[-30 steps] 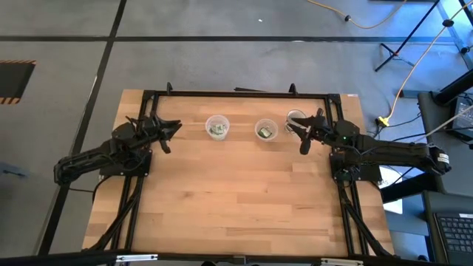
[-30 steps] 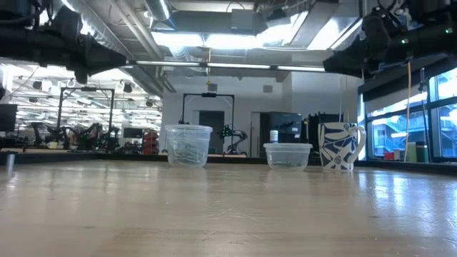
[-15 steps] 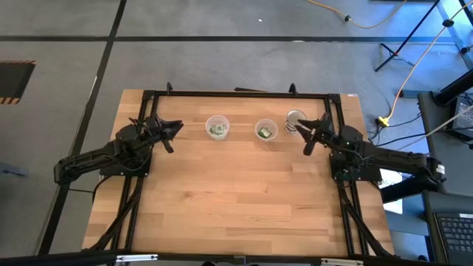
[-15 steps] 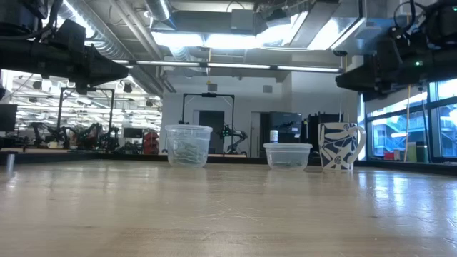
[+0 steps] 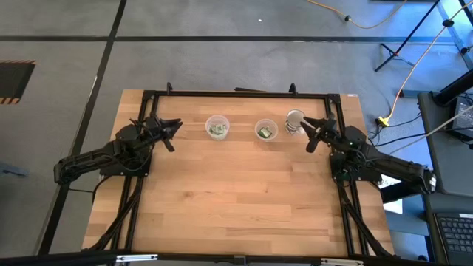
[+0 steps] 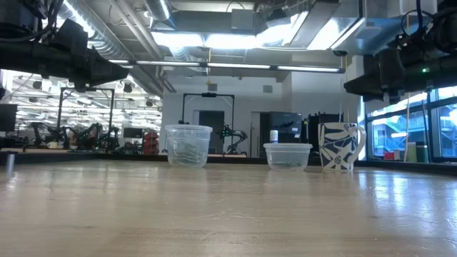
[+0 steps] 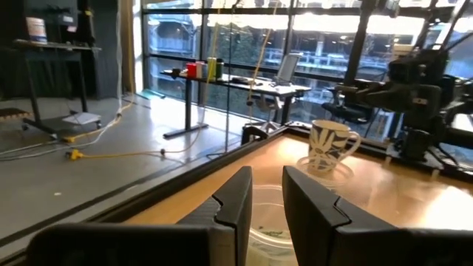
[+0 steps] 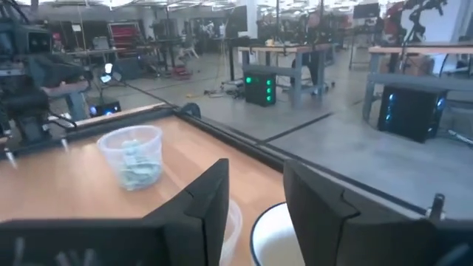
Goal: Pick and place Stevia / Truvia into bins
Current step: Return to Home Position
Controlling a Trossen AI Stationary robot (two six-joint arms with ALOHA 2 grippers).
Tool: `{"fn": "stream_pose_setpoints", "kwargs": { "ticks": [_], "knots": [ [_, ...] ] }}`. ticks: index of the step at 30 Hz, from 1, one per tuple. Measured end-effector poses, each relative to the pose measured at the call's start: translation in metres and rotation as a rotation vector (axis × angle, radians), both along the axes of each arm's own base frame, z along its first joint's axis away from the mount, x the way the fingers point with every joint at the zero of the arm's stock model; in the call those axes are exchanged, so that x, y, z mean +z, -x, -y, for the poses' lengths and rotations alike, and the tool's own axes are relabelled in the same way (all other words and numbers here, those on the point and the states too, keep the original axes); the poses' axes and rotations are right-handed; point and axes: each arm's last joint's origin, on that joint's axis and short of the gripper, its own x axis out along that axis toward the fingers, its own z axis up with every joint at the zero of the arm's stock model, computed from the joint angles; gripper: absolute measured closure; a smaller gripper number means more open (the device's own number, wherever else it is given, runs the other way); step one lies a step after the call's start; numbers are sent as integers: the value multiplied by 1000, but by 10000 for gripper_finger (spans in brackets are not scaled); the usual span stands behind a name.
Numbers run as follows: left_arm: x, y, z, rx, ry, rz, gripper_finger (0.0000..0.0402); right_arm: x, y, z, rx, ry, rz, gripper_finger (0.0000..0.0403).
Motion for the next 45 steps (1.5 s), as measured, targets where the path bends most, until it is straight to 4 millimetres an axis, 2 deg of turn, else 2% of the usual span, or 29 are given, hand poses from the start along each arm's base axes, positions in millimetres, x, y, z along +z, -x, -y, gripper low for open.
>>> {"fn": "stream_pose_setpoints", "kwargs": {
  "ticks": [6,45],
  "knots": [
    [-1,0,0,10,2,-11,329,-4,2,0,-3,5,-55,270],
    [-1,0,0,14,3,-14,329,-4,2,0,-2,7,-50,270]
  ]
}}
